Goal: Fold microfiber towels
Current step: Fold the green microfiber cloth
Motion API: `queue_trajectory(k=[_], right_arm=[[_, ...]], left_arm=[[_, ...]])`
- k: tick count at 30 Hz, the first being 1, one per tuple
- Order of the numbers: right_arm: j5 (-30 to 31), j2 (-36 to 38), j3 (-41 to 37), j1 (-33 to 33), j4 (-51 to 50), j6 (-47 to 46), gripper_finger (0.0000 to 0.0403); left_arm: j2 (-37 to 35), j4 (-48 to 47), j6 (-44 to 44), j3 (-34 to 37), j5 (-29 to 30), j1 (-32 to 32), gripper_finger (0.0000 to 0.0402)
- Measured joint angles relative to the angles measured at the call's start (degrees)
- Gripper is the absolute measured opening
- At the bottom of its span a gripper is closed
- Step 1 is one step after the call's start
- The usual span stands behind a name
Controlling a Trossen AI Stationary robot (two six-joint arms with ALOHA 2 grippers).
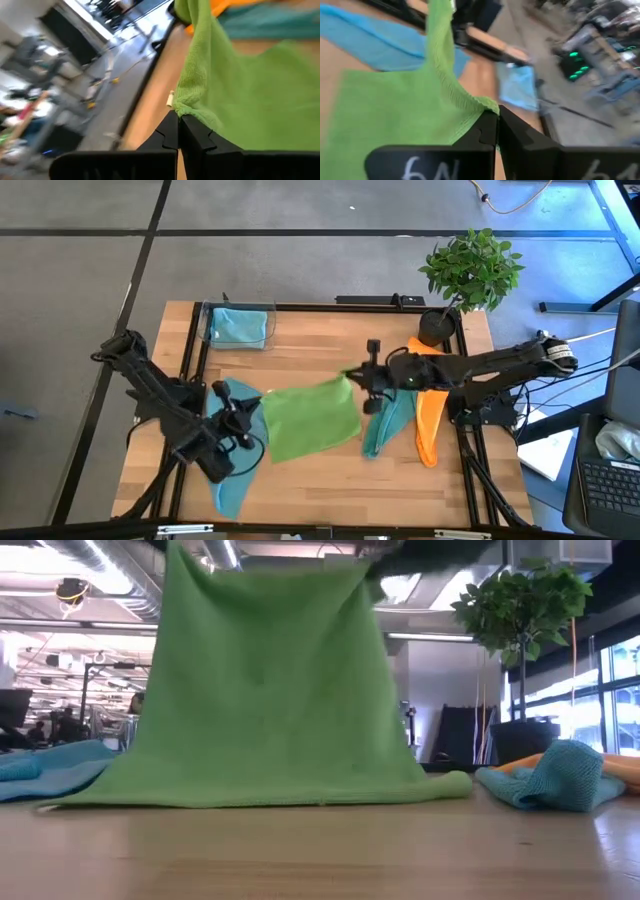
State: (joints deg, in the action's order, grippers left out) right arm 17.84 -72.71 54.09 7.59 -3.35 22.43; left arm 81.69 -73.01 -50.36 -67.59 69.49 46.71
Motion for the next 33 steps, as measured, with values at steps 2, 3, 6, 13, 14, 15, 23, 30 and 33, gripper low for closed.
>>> queue_trajectory(k=[2, 3, 6, 13, 14, 15, 23, 30, 33], right_arm=[[-0.5, 0.33, 3.41, 3.3, -7.25, -0.89, 0.0012], [-1.93, 0.33, 5.02, 4.89, -10.45, -0.95, 0.0012], [-7.71, 0.35, 10.02, 9.64, -18.16, -1.79, 0.0012], [-9.26, 0.5, 19.3, 19.99, -20.41, -4.03, 0.0012], [-8.87, 0.5, 20.48, 21.19, -19.94, -4.21, 0.0012], [-8.6, 0.5, 21.62, 22.27, -19.89, -4.29, 0.0012], [4.63, 0.53, 23.94, 24.39, -21.53, -7.54, 0.0012], [8.11, -1.14, 11.59, 13.43, -16.56, -9.73, 0.0012], [7.77, -1.58, 4.44, 7.28, -9.08, -7.18, 0.0012]], left_arm=[[-0.02, 1.63, 1.4, -3.14, -1.43, 2.46, 0.0], [-0.02, 3.0, 2.58, -4.48, -2.22, 3.68, 0.0], [-0.02, 8.81, 8.1, -8.66, -3.25, 7.11, 0.0], [-0.02, 32.93, 33.6, -14.84, -3.04, 13.11, 0.0], [-0.02, 35.81, 36.64, -15.0, -3.02, 13.54, 0.0], [-0.02, 38.27, 39.07, -15.03, -3.02, 13.84, 0.0], [0.16, 30.07, 36.8, -15.04, 1.71, 13.41, 0.0], [0.22, -0.43, 6.79, -10.58, 2.85, 8.79, 0.0], [0.22, -7.77, -3.7, -5.75, -0.62, 5.97, 0.0]])
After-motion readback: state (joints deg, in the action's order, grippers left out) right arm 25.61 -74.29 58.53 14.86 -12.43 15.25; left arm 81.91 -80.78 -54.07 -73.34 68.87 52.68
